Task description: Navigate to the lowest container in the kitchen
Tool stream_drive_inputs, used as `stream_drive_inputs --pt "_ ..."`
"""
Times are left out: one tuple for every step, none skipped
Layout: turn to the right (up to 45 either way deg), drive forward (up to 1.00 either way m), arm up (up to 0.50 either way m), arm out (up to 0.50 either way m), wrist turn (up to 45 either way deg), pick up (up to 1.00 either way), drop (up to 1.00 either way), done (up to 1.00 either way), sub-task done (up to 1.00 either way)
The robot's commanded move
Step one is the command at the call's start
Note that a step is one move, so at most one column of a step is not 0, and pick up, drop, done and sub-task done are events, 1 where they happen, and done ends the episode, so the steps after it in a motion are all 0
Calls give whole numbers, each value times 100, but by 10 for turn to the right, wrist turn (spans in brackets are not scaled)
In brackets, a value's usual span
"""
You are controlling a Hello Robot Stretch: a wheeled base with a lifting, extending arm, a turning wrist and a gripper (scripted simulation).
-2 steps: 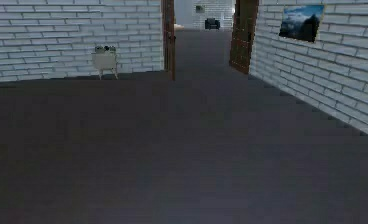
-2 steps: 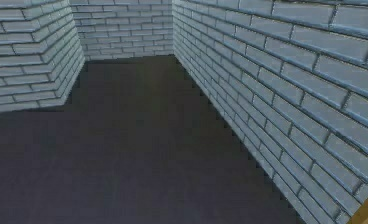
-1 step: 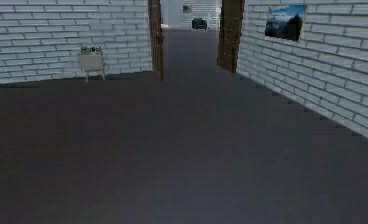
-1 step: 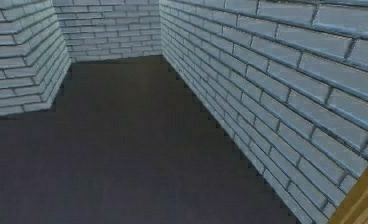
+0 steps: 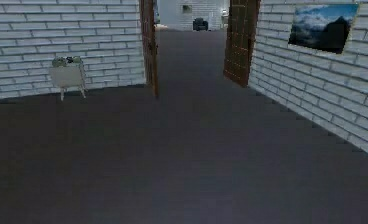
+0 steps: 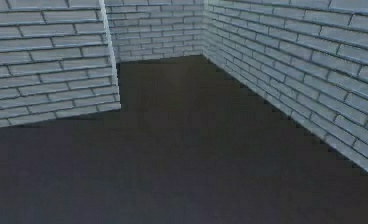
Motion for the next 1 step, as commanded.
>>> stream_drive_inputs --pt "0 100 0 0 0 0 0 0 0"
